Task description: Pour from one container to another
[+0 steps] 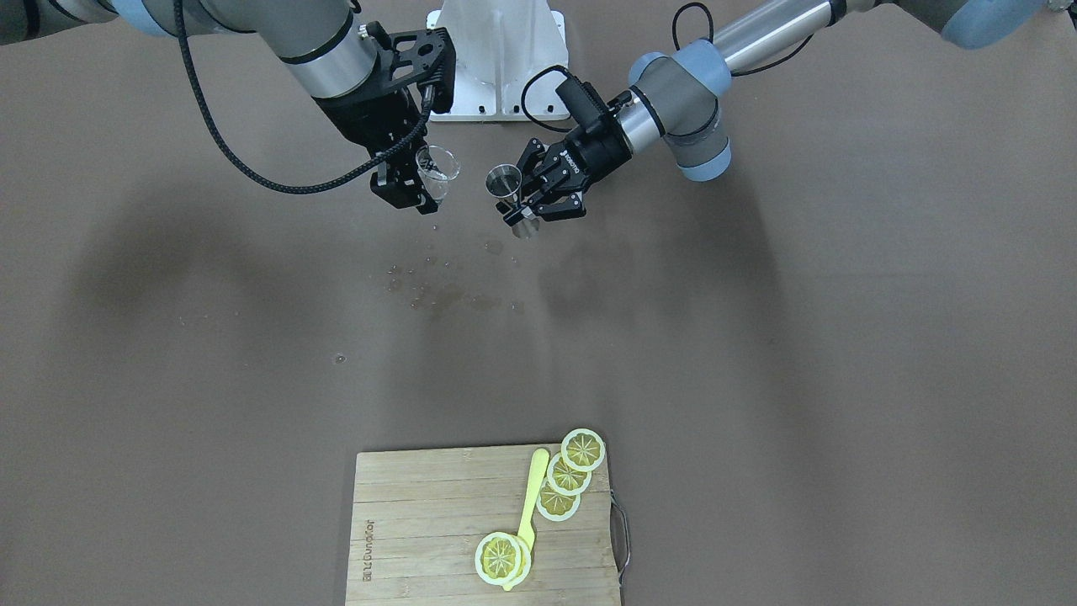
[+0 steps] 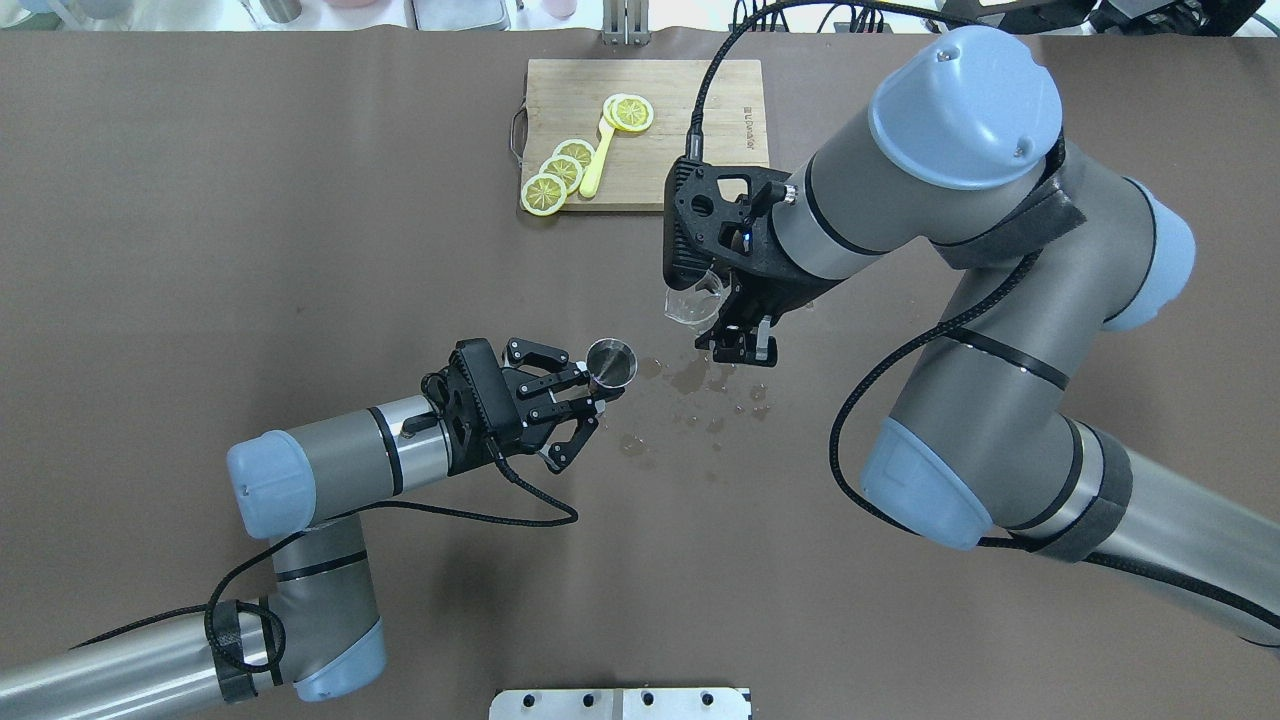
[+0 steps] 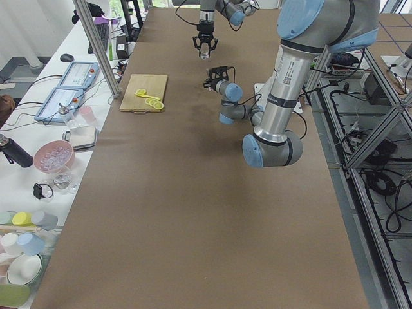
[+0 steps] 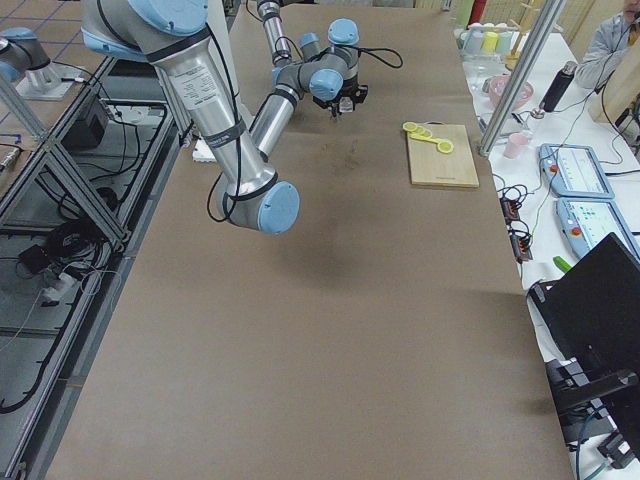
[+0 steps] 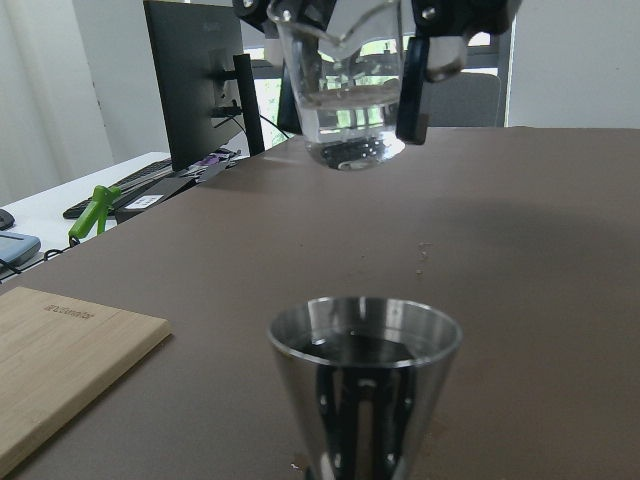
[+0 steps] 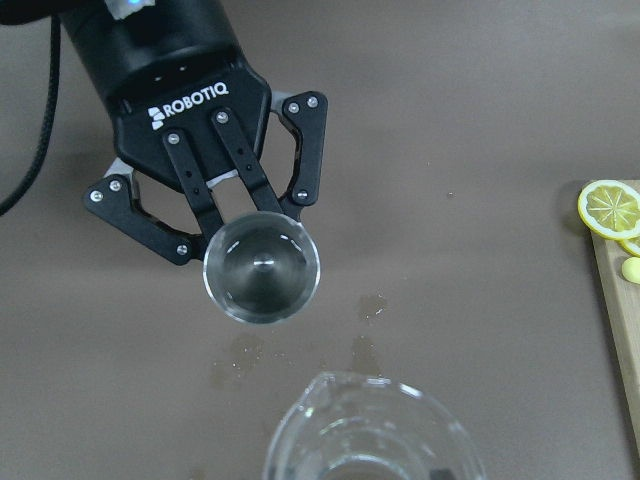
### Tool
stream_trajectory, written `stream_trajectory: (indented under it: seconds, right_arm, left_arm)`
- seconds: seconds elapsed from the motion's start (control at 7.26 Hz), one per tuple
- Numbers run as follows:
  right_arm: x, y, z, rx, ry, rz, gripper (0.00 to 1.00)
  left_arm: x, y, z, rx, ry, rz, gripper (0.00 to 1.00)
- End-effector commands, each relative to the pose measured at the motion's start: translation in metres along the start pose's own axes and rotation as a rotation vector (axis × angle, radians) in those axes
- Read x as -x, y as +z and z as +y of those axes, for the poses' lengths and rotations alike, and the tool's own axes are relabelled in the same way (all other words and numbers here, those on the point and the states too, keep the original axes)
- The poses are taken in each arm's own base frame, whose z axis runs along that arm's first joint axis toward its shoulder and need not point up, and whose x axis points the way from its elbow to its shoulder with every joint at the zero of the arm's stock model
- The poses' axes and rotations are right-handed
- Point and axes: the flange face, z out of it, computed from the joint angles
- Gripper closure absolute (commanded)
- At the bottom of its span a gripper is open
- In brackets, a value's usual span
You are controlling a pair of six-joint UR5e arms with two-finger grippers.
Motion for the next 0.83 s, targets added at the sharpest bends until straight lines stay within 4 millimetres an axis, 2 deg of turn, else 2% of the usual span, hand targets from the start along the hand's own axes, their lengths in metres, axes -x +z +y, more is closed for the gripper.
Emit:
stream_trajectory:
  seconds: [0.0,0.28,0.69]
  right_arm:
    - [0.005,0.008,-0.017,0.037,0.001,0.003,1.00]
    - [-0.002,0.015,-0.025,0.062,0.008,0.015,1.00]
    - [-0.003,0.020,-0.025,0.114,0.025,0.013,1.00]
  left_arm:
    - [-0.001,0.000,0.000,-0.001,0.001,0.000,1.00]
    - [-0.001,0.000,0.000,-0.001,0.001,0.000,1.00]
    - [-0.002,0.001,0.000,0.001,0.001,0.001,1.00]
